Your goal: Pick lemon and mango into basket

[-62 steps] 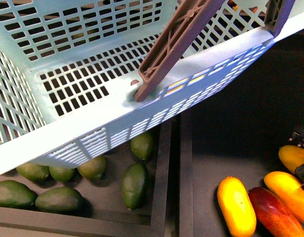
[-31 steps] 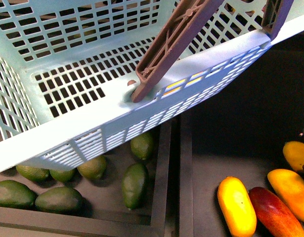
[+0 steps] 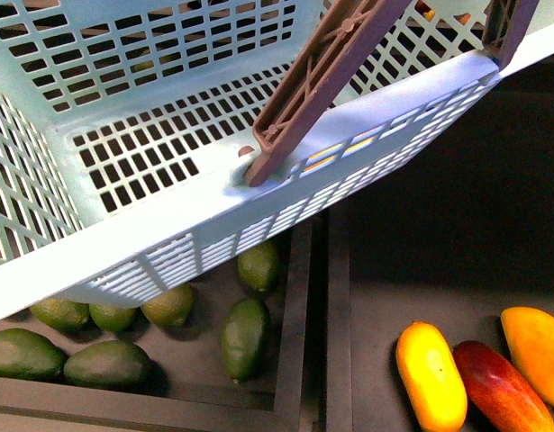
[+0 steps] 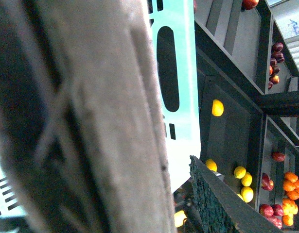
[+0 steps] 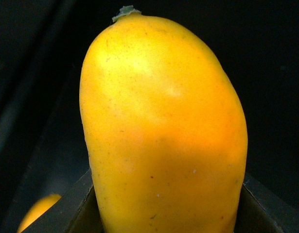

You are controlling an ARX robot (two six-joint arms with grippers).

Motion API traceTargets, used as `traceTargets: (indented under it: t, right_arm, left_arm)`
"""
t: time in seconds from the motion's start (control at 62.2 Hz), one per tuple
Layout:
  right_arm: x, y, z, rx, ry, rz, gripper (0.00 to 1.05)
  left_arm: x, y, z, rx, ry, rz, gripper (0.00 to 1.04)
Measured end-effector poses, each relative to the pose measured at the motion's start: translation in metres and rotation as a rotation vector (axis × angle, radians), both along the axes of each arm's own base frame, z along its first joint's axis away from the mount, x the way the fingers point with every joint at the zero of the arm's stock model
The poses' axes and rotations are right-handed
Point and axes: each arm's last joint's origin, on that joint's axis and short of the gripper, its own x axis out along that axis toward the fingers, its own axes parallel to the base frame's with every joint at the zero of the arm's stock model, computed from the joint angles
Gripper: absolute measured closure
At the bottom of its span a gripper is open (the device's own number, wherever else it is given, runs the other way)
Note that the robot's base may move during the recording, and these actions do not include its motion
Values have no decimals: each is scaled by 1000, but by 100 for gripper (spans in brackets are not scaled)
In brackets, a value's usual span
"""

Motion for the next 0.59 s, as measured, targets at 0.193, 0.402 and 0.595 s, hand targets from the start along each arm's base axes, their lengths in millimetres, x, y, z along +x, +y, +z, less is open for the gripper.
traceTargets:
  t: [0.193, 0.402, 0.595]
  right_arm:
    - [-13, 11, 73, 216, -206, -42, 47]
    - [-22, 42, 119, 356, -320, -28, 47]
    - [-26, 83, 145, 492, -360, -12, 47]
  left_arm:
    - [0, 0, 0, 0, 0, 1, 79]
    - [0, 0, 0, 0, 0, 0, 79]
    - [0, 0, 0, 0, 0, 1, 79]
